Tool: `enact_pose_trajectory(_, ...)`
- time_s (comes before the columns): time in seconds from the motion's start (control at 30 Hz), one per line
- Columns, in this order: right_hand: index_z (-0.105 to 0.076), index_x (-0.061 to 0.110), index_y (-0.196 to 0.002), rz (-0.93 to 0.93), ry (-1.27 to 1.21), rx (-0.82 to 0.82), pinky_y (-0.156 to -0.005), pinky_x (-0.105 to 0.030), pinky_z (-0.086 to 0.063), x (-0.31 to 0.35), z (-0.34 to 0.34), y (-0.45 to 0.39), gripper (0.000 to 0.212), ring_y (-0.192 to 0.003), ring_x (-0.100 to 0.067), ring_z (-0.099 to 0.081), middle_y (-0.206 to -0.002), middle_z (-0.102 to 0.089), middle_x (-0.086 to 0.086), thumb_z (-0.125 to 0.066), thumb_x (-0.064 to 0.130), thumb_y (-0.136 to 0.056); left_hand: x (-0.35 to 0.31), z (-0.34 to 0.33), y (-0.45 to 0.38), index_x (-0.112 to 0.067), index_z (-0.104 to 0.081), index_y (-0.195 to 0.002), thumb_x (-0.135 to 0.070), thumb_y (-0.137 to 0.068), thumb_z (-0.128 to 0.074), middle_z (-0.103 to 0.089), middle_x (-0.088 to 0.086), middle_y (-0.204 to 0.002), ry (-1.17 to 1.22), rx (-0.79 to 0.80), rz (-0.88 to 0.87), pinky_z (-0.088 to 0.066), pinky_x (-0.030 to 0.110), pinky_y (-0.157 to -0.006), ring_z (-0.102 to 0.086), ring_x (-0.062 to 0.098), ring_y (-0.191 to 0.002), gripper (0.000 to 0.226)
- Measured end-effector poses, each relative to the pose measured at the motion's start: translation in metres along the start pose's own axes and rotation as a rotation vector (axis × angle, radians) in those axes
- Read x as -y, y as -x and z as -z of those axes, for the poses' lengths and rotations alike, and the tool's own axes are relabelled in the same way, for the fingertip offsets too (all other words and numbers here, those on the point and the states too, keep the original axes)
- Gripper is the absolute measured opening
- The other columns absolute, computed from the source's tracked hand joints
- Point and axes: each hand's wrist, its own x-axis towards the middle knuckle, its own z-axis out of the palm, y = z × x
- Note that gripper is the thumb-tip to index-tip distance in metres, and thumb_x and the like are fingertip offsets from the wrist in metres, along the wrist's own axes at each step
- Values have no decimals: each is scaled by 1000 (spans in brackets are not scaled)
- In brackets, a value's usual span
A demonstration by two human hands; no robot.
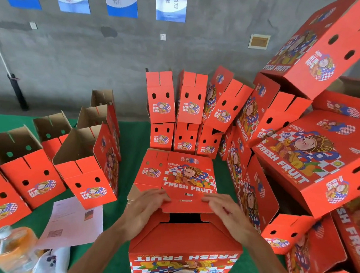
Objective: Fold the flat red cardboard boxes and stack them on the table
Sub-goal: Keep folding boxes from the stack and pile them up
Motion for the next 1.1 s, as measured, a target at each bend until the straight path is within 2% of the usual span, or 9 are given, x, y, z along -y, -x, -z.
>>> enact_pose_trajectory(0.17, -42, 54, -146, -77, 300, 125, -113, -27, -34, 1, 0, -7, 79, -133, 18, -27, -138, -34, 44, -63, 86, -77, 11, -7, 4, -53, -41, -146, -88, -71, -64, -27, -31, -154, -229, -27, 26, -24, 35, -123, -19, -3, -146, 86)
enact_pose_trajectory(0.37, -40, 39, -145, -96, 605, 81, -109, -33, -42, 10, -11, -26, 81, -130, -4, -37, -140, -42, 19, -66, 78, -79, 0, -13, -10, -40, -31, -155, -81, -76, -66, -40, -15, -152, -443, -54, 139, -39, 43, -111, -32, 14, -143, 95)
enact_pose_trajectory(0.5, -59, 35, -131, -191, 267, -49, -106, -36, -44, 17, -8, -24, 84, -123, -4, -49, -129, -56, 16, -48, 96, -74, -1, -12, -12, -38, -40, -152, -89, -88, -26, -40, -16, -157, -394, -108, 159, -37, 45, -115, -28, 10, -148, 82)
enact_pose_trajectory(0.6, -60, 20, -141, -450, -54, -289, -108, -41, -44, 14, 0, -19, 85, -128, -24, -58, -136, -63, -2, -25, 83, -95, -2, -13, -13, -39, -43, -146, -90, -87, -26, -41, -15, -154, -441, -131, 210, -41, 48, -112, -31, 11, -147, 80)
enact_pose_trajectory(0.7, -51, 17, -139, -891, -169, -32, -74, -36, -60, 4, 13, 5, 74, -94, -23, -62, -122, -59, -9, -22, 73, -101, 1, -10, -13, -38, -47, -144, -101, -73, -25, -43, -13, -151, -455, -149, 291, -45, 52, -110, -34, 15, -144, 97)
enact_pose_trajectory(0.83, -56, -1, -100, -1162, -243, 104, -81, -40, -64, -9, 13, 24, 74, -94, -30, -69, -99, -63, -19, -28, 68, -104, -1, -12, -17, -34, -58, -130, -101, -73, -30, -52, -9, -144, -404, -168, 332, -49, 50, -106, -49, 19, -133, 93)
enact_pose_trajectory(0.97, -59, 3, -89, -1181, -239, 227, -63, -28, -57, -4, 16, 22, 69, -74, -21, -58, -90, -60, -11, -29, 63, -104, -4, -9, -18, -31, -63, -100, -93, -80, -40, -65, -8, -123, -379, -227, 312, -55, 42, -95, -63, 16, -109, 70)
enact_pose_trajectory(1.03, -61, 11, -95, -1162, -291, 241, -57, -23, -48, -3, 15, 22, 61, -66, -15, -46, -85, -52, -7, -30, 63, -104, -6, -5, -17, -30, -61, -91, -90, -82, -43, -66, -9, -114, -361, -244, 307, -57, 40, -89, -64, 13, -98, 63)
enact_pose_trajectory(1.1, -59, 15, -135, -1163, -369, 205, -56, -20, -42, 2, 13, 25, 70, -63, -11, -38, -88, -47, -7, -25, 68, -103, -8, 0, -12, -31, -60, -89, -89, -84, -43, -67, -10, -109, -359, -243, 315, -58, 38, -86, -65, 12, -92, 60)
